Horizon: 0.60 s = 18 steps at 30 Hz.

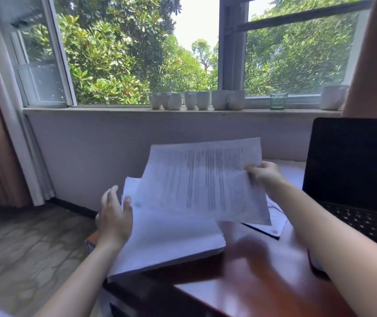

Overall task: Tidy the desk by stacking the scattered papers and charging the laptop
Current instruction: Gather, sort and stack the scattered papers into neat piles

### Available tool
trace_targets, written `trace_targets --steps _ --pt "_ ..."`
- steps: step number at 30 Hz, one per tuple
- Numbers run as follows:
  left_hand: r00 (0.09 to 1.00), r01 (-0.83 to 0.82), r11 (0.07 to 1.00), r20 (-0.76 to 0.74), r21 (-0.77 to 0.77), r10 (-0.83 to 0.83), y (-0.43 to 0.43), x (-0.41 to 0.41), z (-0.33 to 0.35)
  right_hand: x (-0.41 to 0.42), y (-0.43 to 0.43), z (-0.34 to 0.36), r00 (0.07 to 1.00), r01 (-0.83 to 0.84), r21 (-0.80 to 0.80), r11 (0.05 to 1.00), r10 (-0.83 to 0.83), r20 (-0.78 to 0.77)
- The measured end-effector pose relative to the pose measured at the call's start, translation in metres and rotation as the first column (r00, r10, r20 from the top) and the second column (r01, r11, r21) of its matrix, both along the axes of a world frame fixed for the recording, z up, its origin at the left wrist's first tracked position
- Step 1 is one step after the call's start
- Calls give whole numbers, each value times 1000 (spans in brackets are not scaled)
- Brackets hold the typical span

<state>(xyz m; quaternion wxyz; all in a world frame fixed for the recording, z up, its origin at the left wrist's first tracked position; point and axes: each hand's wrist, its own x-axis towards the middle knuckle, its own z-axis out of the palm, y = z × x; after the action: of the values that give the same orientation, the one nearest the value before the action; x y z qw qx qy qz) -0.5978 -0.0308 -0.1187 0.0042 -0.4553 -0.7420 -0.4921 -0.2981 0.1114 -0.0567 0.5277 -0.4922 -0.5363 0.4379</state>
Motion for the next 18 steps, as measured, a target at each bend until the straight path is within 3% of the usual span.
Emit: trace_targets --steps 3,6,9,14,18 --pt "986 142 986 79 92 -150 -3 -1 18 0 2 1 954 -37 62 997 17 299" --pt "973 229 973 -16 -20 -229 2 -9 27 -7 5 4 884 -111 37 993 81 461" --pt "944 325 932 -11 -162 -331 7 -6 32 -22 6 10 771 -231 -22 973 197 605" --pt "917 345 881 -85 -324 -391 17 10 37 -50 -1 29 592 -414 -70 908 327 736" --pt "878 448 819 1 -359 -479 23 17 38 -72 -3 33 571 -468 42 883 266 777"
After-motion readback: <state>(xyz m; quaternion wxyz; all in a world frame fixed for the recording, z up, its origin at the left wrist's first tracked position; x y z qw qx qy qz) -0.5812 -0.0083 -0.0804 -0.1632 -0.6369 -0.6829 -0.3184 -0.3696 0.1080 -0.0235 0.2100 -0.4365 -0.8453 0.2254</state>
